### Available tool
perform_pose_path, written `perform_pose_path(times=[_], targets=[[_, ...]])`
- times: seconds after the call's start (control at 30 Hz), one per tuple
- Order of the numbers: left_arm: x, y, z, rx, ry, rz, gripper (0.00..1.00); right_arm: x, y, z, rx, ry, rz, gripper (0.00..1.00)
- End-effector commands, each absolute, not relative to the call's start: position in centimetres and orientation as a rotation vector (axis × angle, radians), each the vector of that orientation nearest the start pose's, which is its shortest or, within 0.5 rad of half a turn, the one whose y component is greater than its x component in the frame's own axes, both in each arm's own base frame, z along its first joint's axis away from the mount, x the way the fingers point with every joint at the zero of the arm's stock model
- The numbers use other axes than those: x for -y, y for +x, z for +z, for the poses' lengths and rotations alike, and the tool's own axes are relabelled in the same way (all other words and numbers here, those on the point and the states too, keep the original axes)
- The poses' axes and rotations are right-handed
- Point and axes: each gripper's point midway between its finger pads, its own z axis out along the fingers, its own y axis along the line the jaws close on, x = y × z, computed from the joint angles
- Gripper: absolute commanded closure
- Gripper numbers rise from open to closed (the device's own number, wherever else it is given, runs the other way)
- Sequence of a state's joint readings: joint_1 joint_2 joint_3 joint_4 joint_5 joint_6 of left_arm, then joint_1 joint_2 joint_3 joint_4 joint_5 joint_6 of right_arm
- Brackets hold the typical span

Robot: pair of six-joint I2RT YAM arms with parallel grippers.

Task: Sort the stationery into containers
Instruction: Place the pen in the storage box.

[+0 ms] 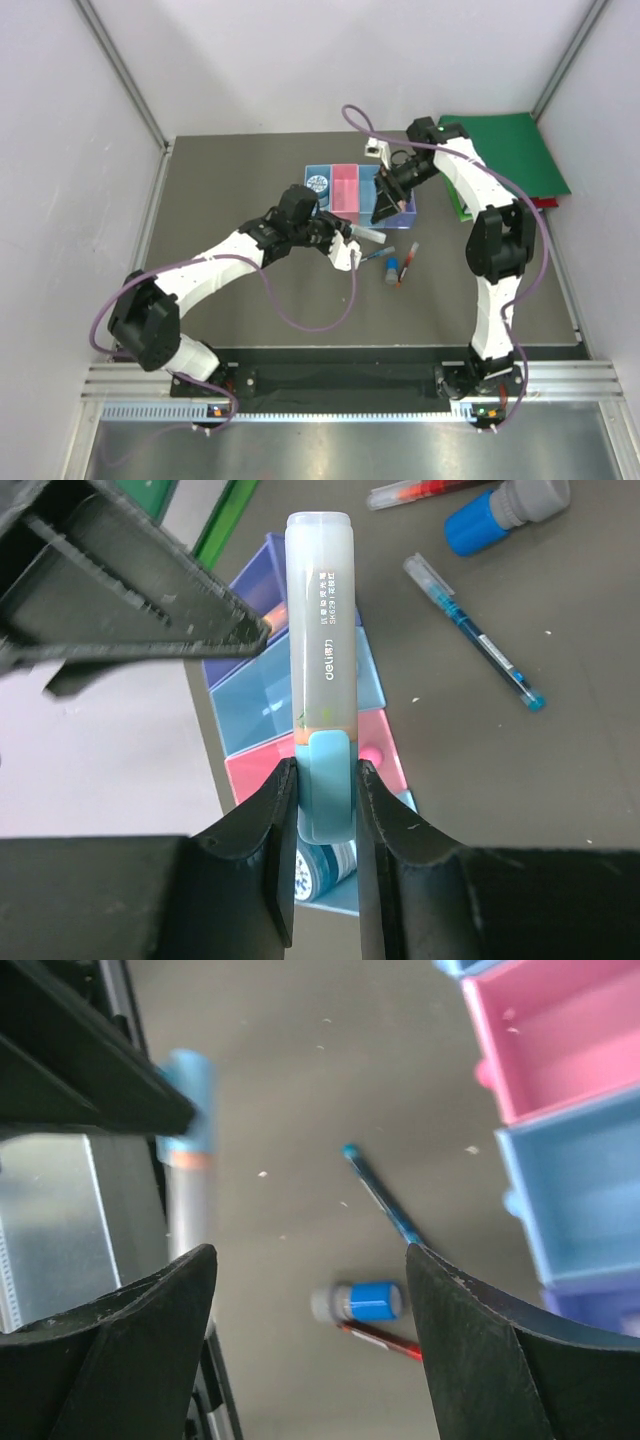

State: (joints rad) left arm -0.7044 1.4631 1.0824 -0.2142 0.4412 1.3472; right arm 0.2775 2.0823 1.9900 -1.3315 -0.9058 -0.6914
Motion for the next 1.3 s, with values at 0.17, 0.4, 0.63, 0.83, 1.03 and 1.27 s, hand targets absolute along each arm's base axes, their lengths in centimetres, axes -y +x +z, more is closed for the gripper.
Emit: perform_pose_path(times=[0.17,0.4,0.63,0.83,1.03,1.27], targets=[[33.8,31.8,19.6,-0.732,1.908,-0.107,1.0,-24.8,30.3,21.9,-2.149,-1.349,1.308,0.25],[34.1,32.7,20.2,-0.733,1.843,-0.071,1.0,-24.8,28.2,20.6,-2.175,-1.398,1.324,0.28],[34.3,33.0,21.0,-0.733,1.828,-0.066,1.0,-24.6,28.2,19.6,-2.203,-1.421,1.301,0.41],[34.1,32.5,21.0,-0.728,1.827,-0.074,1.0,-24.8,28.1,19.3,-2.214,-1.429,1.302,0.99],[33.9,32.7,21.7,-0.728,1.788,-0.05,0.36,-24.9,28.1,19.3,-2.216,-1.437,1.289,1.0],[32.1,32.3,21.2,-0.84,1.734,-0.038,0.01,-25.4,31.4,20.1,-2.185,-1.333,1.112,1.0]])
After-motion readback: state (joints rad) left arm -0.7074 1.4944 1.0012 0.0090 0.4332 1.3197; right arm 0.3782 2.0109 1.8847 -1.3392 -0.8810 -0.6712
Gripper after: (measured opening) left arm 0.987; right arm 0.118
